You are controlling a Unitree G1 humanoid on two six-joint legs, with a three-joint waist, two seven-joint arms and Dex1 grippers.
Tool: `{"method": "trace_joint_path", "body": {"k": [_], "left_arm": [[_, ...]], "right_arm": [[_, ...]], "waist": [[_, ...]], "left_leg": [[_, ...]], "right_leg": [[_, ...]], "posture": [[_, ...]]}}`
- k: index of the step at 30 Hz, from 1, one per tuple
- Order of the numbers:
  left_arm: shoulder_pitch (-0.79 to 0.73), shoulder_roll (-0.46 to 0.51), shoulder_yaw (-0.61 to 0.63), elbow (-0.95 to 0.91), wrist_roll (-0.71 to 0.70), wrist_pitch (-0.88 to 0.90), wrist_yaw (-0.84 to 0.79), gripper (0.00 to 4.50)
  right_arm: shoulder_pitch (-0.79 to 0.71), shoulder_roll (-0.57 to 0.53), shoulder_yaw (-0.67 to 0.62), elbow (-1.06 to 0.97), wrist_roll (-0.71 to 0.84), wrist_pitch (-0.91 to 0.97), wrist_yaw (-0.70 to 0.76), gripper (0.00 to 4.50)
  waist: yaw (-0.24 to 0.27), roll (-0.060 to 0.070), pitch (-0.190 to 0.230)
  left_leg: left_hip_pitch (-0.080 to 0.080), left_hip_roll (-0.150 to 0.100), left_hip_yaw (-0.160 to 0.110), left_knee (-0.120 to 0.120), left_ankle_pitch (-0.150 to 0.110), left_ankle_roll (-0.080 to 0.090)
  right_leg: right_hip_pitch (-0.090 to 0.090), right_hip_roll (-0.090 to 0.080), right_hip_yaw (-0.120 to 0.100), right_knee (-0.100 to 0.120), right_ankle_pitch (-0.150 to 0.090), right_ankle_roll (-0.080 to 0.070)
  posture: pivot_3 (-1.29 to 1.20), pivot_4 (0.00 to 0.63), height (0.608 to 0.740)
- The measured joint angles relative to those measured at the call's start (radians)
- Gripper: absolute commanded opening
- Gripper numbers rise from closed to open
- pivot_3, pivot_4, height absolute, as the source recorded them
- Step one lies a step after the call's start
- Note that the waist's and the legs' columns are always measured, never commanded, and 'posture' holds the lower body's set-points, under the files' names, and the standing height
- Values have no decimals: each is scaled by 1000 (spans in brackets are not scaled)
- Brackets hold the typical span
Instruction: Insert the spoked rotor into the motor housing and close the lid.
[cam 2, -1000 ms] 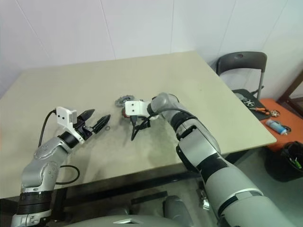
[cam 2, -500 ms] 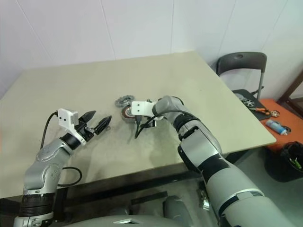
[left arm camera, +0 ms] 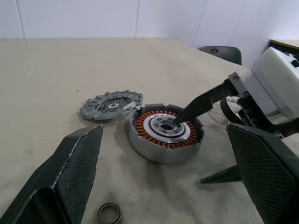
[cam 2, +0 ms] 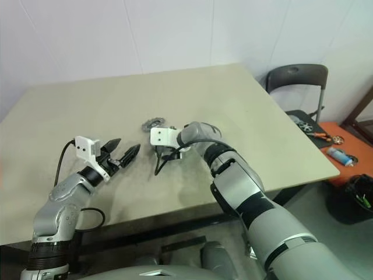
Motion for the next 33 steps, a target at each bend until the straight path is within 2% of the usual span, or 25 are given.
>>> {"method": "trace_joint_path", "body": {"k": [9,12,15,23,26,29,33], "left_arm": [[0,0,-1,-4,0,1,5,4500],[0,0,-2,-4,0,1,7,4500],[-4,0,-5,-4,0,2,11,4500],[-10,0,-15,-4,0,4,17,4500],[-10,-2,-16,-4,0,4,21,4500],[-11,-6,-17,-4,0,4,23,4500],[-14,-7,-18,-4,1,4,27,4500]], "right_arm": [[2,-14,1,0,-18,3,-50,2871],[8,-24,-1,0,-16,2,-27,2278],[10,-32,-5,0,-14,-2,-17,1372],[21,-32,-3,0,-17,3,-32,1372],[21,-33,-5,-1,-15,-3,-16,868],[22,-31,-12,-4,-8,-16,14,32],[25,-30,-14,-1,-7,-13,20,32]], "waist": [[-3,0,0],[-3,0,0],[-3,0,0],[-4,0,0],[-4,0,0],[-4,0,0],[-4,0,0]], "left_leg": [[0,0,0,0,0,0],[0,0,0,0,0,0],[1,0,0,0,0,0],[12,0,0,-1,0,0],[12,0,0,-1,0,0],[12,0,0,-1,0,0],[12,0,0,-1,0,0]], "right_leg": [[0,0,0,0,0,0],[0,0,0,0,0,0],[1,0,0,0,0,0],[11,0,0,0,-4,1],[11,0,0,0,-3,1],[11,0,0,0,-2,2],[10,0,0,0,-1,0]], "posture": [[0,0,740],[0,0,740],[0,0,740],[0,0,740],[0,0,740],[0,0,740],[0,0,740]]}}
